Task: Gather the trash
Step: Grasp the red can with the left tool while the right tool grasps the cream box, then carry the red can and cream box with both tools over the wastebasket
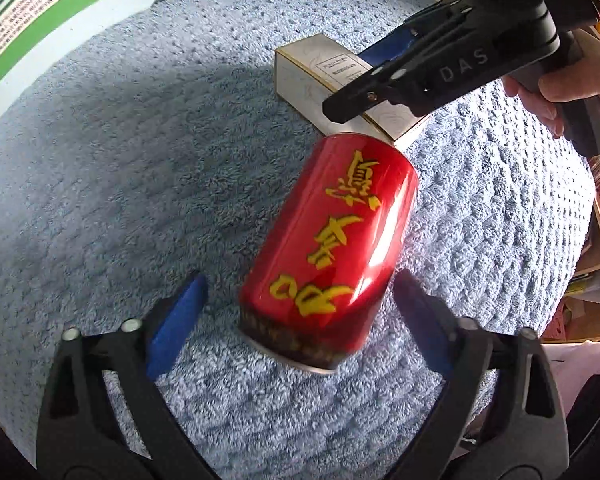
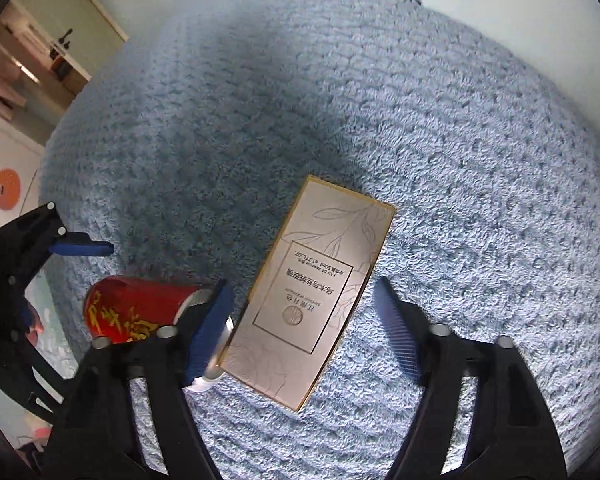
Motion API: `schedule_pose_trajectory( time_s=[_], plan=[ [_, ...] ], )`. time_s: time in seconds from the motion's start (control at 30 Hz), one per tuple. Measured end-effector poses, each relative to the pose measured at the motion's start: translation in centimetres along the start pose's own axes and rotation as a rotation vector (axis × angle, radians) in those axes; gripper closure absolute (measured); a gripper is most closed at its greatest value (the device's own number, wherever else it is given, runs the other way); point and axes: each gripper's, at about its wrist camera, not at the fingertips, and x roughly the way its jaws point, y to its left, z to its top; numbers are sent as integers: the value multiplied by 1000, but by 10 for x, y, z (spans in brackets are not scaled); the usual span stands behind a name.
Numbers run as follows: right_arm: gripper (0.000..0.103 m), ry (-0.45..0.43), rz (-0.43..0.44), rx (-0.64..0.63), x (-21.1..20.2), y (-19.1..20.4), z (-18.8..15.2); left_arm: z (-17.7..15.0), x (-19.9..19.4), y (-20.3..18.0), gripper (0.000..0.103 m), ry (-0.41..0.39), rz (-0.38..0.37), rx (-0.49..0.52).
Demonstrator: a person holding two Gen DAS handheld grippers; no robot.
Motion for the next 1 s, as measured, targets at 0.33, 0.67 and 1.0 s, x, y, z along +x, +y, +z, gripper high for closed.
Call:
schedule_pose_trajectory(
  time_s=[0.33, 0.67, 1.0],
  plan=[
    [50, -27, -8, -66, -27, -4, 14, 10, -22, 10, 31, -63, 26, -3],
    [50, -69, 5, -190, -53, 42, 36, -19, -81, 38, 31, -141, 142, -85],
    [50, -81, 79, -404, -48, 157, 62, -100, -132, 76, 31, -176, 270, -271]
  ],
)
